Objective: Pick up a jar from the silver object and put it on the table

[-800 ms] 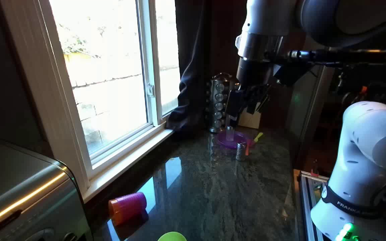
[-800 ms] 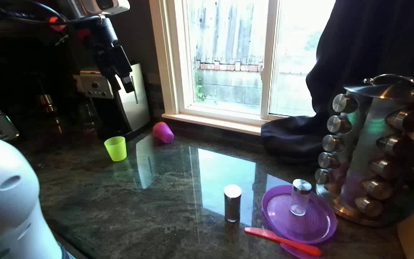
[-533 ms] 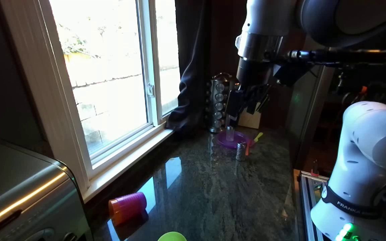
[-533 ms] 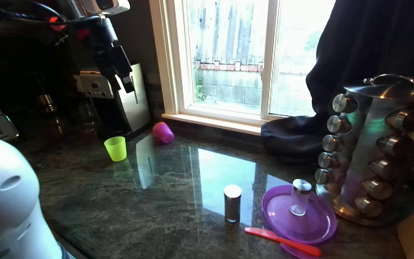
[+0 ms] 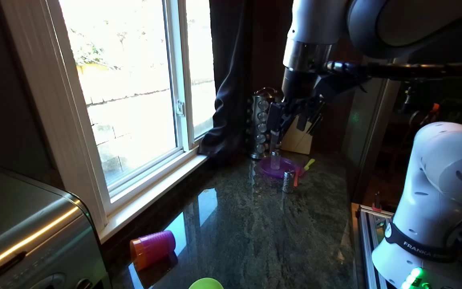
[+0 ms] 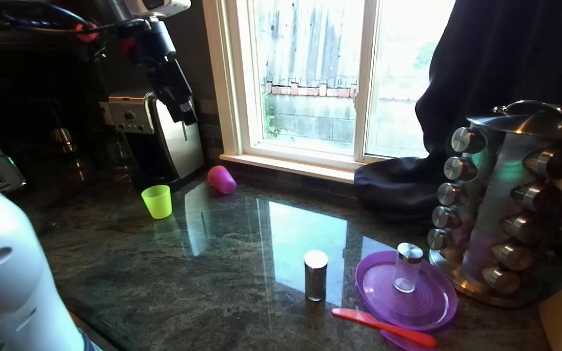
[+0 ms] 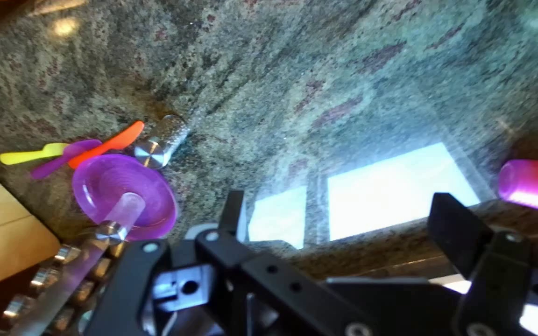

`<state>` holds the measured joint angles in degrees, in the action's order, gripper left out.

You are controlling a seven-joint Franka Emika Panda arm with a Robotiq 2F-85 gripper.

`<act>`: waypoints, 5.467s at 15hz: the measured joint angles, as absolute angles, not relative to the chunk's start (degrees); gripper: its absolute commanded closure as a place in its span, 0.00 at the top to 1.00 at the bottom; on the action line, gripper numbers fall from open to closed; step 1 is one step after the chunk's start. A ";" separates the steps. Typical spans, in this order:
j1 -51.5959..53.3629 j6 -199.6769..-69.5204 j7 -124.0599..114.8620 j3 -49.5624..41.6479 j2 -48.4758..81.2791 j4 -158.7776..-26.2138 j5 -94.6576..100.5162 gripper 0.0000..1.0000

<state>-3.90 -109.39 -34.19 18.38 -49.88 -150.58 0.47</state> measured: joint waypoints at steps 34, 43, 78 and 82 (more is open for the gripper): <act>-57.50 -156.93 -78.60 24.88 -36.49 -152.95 45.28 1.00; -73.69 -169.24 -86.05 33.52 -23.46 -144.56 55.19 1.00; -89.64 -160.69 -111.00 52.36 -3.35 -128.48 92.49 0.81; -89.20 -160.73 -114.19 52.51 -0.81 -127.10 96.53 0.88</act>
